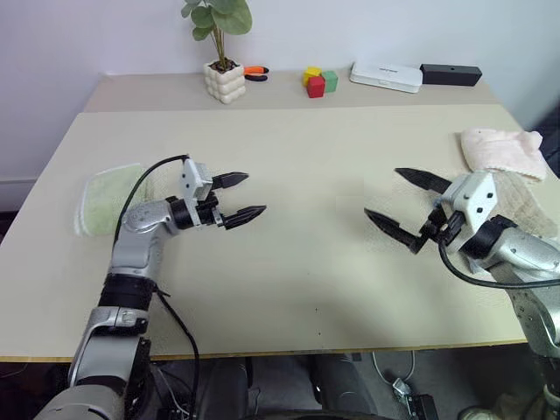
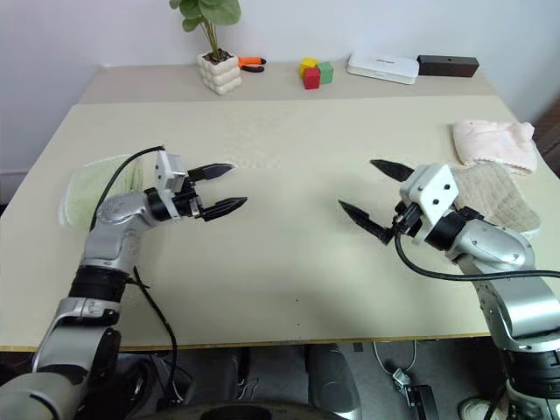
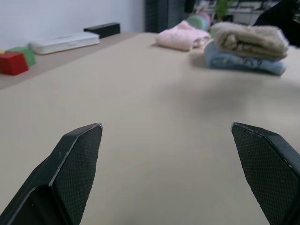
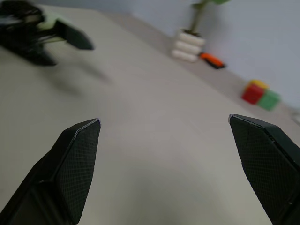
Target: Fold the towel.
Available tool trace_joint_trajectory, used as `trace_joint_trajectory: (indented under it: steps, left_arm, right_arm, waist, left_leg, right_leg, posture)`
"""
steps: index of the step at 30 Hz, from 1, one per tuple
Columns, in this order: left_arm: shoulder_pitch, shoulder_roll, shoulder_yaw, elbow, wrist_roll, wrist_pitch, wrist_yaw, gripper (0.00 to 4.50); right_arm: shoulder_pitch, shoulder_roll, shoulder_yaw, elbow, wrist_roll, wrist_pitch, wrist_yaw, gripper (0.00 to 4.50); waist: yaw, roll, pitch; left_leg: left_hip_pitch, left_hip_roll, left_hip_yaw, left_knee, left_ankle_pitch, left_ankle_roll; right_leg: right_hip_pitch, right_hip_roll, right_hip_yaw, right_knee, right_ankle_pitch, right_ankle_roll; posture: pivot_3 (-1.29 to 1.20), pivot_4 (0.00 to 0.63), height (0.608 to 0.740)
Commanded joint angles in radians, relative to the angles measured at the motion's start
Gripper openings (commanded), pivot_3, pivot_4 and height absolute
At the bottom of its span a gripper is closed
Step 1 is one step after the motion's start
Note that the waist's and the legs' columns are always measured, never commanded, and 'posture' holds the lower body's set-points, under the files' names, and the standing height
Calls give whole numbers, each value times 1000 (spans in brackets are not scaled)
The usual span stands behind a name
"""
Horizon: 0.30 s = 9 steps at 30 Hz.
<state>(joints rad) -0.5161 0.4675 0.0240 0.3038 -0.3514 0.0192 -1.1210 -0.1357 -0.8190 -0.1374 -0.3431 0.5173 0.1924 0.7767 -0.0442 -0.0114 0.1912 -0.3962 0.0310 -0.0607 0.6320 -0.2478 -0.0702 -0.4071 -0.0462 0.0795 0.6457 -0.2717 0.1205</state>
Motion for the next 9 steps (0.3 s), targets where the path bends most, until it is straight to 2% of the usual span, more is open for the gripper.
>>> trace_joint_trajectory:
  steps: [1, 9]
  left_arm:
    - [67, 39, 15, -93, 16, -13, 20, 4500]
    - [206, 52, 58, -275, -12, 44, 132, 4500]
  right_arm:
    - [-52, 8, 35, 32, -9, -38, 101, 4456]
    - [-153, 94, 95, 135, -71, -69, 139, 4456]
  waist:
    - [-1, 0, 0]
    - [5, -1, 1]
  left_leg:
    - [1, 0, 0, 0, 0, 0]
    - [1, 0, 0, 0, 0, 0]
  right_leg:
    - [0, 0, 0, 0, 0, 0]
    - [1, 0, 0, 0, 0, 0]
  posture:
    - [0, 150, 740]
    - [0, 150, 740]
